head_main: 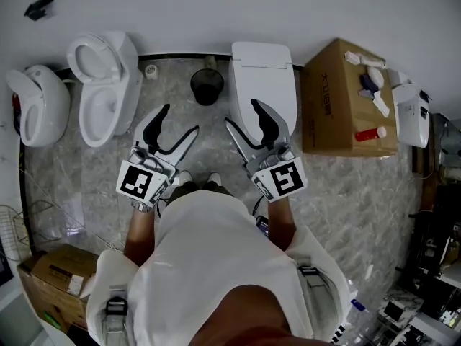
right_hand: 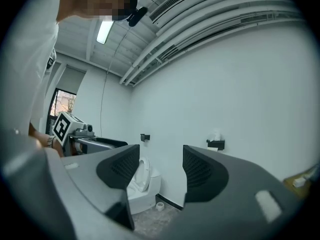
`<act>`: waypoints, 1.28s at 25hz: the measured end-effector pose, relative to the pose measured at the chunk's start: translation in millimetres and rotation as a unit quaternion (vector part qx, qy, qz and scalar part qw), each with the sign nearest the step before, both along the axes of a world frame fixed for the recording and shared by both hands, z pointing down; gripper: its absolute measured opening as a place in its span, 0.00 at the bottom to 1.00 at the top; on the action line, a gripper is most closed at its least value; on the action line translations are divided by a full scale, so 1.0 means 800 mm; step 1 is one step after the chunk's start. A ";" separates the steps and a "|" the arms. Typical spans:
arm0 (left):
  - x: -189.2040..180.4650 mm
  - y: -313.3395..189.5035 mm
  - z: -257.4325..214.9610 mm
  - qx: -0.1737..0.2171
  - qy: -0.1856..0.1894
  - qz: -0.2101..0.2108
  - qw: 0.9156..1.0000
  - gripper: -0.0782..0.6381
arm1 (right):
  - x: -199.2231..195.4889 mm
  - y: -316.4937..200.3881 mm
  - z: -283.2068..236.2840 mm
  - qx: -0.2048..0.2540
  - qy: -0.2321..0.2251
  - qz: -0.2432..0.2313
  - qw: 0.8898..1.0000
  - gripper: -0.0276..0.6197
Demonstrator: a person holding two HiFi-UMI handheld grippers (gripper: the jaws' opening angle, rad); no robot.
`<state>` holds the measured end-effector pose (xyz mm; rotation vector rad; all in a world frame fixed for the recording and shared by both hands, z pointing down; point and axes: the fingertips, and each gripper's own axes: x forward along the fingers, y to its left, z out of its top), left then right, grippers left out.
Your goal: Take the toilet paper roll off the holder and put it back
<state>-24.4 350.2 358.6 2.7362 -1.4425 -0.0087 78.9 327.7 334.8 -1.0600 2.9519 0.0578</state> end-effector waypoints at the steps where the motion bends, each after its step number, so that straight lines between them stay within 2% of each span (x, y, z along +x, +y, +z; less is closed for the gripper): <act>1: 0.002 -0.002 0.001 0.000 0.000 0.000 1.000 0.55 | 0.002 -0.002 0.001 -0.001 -0.001 0.001 1.000 0.45; 10: 0.027 -0.023 0.018 -0.011 0.000 -0.006 1.000 0.55 | 0.028 -0.024 0.019 -0.011 -0.003 -0.001 1.000 0.45; 15: 0.052 -0.047 0.018 -0.008 -0.007 0.005 1.000 0.55 | 0.055 -0.049 0.018 -0.008 -0.010 0.009 1.000 0.45; 19: 0.056 -0.069 0.020 -0.007 -0.011 0.011 1.000 0.55 | 0.056 -0.072 0.024 -0.012 -0.012 0.009 1.000 0.45; 26: 0.027 -0.158 0.031 -0.007 -0.007 0.024 1.000 0.55 | 0.034 -0.152 0.032 -0.013 -0.002 0.027 1.000 0.45; 32: -0.040 -0.291 0.019 0.011 -0.006 0.040 0.999 0.55 | -0.021 -0.266 0.026 -0.010 0.005 0.050 0.999 0.45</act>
